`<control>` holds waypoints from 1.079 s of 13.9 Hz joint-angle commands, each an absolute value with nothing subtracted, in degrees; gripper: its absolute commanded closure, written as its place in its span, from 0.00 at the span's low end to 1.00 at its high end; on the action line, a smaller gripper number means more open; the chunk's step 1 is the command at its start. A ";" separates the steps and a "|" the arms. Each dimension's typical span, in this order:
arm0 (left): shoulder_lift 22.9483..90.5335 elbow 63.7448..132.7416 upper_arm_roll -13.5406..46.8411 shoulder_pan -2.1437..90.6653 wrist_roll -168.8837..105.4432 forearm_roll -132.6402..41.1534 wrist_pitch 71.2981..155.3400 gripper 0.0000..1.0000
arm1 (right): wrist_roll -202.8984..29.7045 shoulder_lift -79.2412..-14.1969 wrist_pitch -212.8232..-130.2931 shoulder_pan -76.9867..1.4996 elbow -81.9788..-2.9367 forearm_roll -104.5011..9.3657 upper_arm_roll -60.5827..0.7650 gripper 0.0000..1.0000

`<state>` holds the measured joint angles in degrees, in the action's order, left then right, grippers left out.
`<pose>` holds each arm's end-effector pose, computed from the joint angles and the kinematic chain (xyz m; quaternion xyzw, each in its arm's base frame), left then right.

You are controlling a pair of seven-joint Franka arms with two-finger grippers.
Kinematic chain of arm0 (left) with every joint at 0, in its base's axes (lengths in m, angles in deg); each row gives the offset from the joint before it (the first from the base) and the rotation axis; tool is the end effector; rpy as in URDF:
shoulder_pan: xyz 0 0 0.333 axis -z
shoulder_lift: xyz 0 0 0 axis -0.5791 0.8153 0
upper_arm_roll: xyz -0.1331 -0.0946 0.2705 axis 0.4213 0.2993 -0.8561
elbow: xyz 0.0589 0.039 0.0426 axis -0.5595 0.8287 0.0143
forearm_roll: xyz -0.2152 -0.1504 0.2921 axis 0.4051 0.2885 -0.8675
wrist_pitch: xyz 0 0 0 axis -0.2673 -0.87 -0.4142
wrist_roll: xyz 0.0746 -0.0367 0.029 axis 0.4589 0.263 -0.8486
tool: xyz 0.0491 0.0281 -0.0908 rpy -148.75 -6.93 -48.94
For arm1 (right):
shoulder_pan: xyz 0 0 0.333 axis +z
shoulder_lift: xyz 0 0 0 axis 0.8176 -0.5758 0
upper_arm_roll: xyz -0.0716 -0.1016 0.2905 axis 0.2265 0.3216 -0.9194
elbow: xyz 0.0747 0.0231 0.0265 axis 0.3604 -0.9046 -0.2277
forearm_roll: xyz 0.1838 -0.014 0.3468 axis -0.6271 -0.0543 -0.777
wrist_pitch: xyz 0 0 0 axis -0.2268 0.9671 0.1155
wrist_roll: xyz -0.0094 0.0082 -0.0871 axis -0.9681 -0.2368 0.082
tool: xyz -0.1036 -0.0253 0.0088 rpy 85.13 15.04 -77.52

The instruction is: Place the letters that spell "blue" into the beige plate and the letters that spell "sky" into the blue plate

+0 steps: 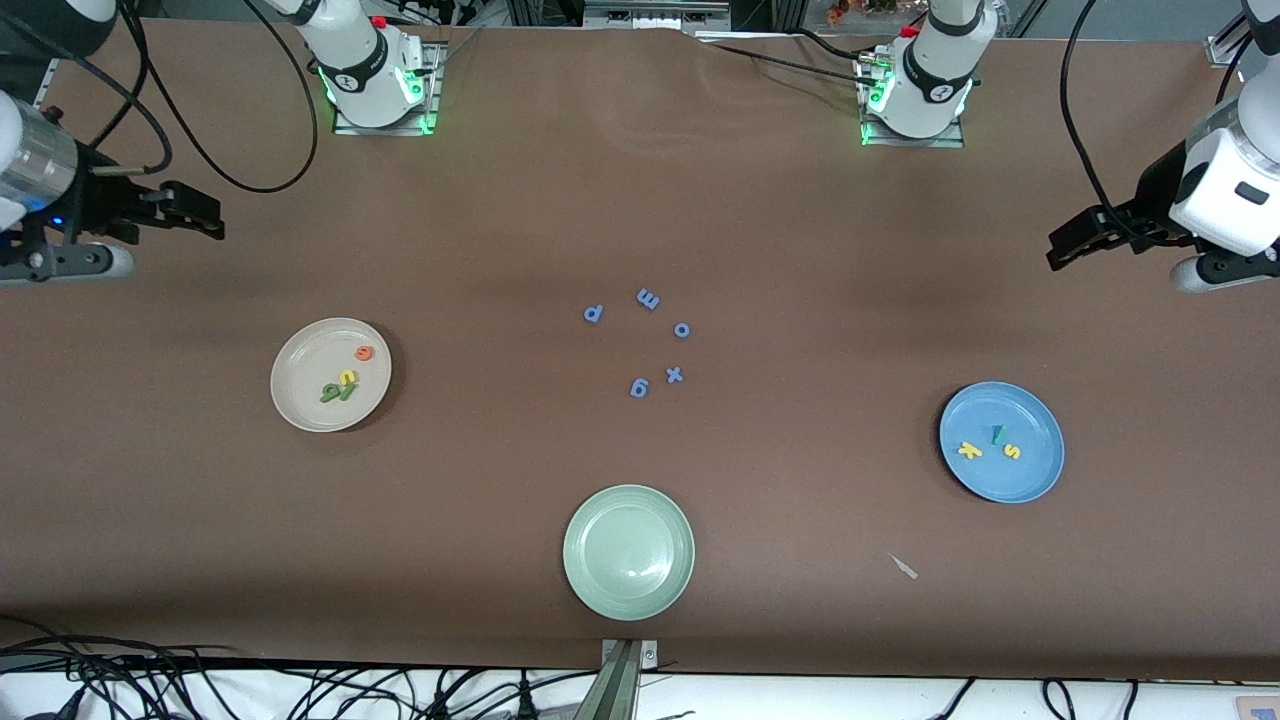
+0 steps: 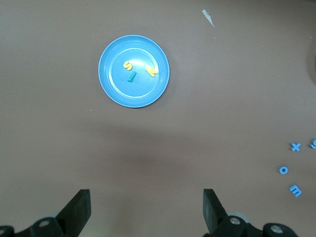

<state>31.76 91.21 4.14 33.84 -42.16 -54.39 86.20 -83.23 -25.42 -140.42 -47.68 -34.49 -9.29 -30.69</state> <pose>0.5541 -0.0410 0.5974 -0.9934 -0.1106 0.0295 0.0018 0.5527 0.0223 0.5884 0.9963 0.0358 -0.0768 0.0138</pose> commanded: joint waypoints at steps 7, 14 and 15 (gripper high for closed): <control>31.73 89.67 5.44 33.36 -35.38 -53.50 84.58 0.00 | -83.06 -23.87 -143.47 -52.64 -34.49 -9.14 -32.63 0.00; 31.73 89.76 5.44 33.28 -35.55 -53.50 83.52 0.00 | -82.71 -24.66 -145.23 -53.70 -34.49 -8.96 -32.81 0.00; 31.73 89.76 5.44 33.28 -35.55 -53.50 83.52 0.00 | -82.71 -24.75 -145.23 -53.70 -34.40 -8.96 -32.81 0.00</control>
<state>31.73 91.00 5.34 33.85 -37.09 -54.39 85.02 -83.22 -24.70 -144.47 -52.54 -34.36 -9.22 -31.63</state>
